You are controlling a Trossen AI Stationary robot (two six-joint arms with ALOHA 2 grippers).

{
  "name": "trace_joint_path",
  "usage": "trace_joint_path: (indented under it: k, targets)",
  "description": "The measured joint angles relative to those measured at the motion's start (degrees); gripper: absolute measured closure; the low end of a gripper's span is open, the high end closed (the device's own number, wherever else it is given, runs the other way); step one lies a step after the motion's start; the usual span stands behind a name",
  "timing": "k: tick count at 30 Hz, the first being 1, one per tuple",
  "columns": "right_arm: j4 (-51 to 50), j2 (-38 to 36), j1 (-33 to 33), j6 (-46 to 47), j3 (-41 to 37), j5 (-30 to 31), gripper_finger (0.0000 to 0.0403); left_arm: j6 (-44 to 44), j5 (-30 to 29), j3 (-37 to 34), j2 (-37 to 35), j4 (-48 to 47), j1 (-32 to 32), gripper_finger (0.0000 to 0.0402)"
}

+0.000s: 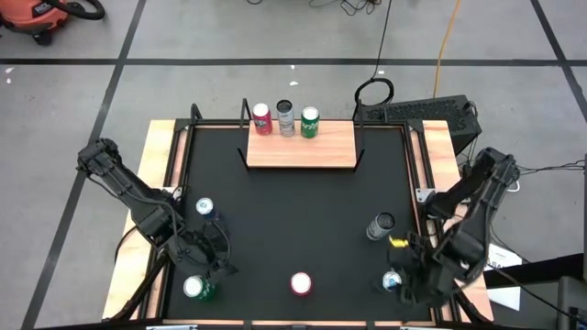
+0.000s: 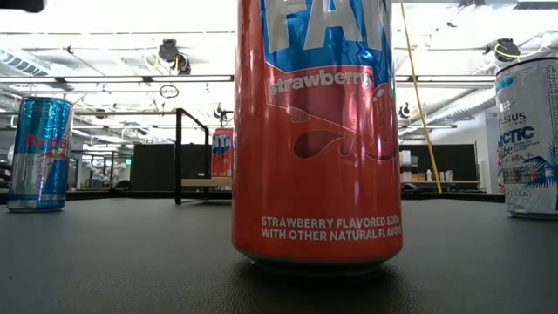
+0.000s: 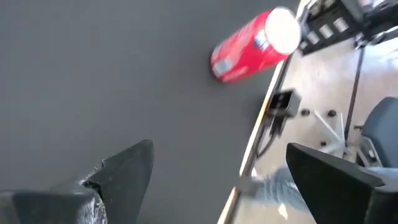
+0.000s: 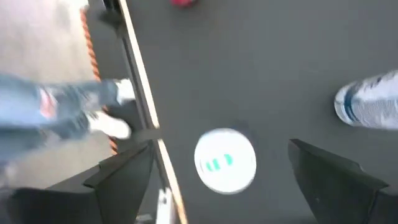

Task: Place canned beverage on shelf
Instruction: Put the bottom blue soda can on the shelf

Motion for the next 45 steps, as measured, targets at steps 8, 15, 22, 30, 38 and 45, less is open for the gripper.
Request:
trace_joint_path:
  k: [8,15,22,30,38,45]
  targets:
    - [-4.05,4.98,4.65,-6.09,-0.03,0.31,0.0046,11.07,-9.10,0.00,0.00,2.12,0.07,0.0036]
    - [-1.79,9.97,4.57,-9.42,-0.05,0.07,0.0046,17.36,-11.31,0.00,0.00,2.10,0.24,0.0036]
    - [-4.82,13.81,4.57,-8.34,-0.09,0.04,0.0046,21.33,-11.69,0.00,0.00,2.12,2.87,0.0036]
    - [-4.18,16.39,4.41,-6.91,-0.09,-1.27,0.0080,31.77,-11.79,0.00,0.00,6.76,6.92,0.0037]
    - [0.32,16.17,4.02,-4.13,-2.86,-0.86,0.0172,46.08,-13.45,0.00,1.88,19.04,11.93,0.0036]
    - [1.97,14.55,3.00,2.30,-3.02,3.14,0.0179,51.81,-10.80,-0.01,5.62,26.76,14.89,0.0036]
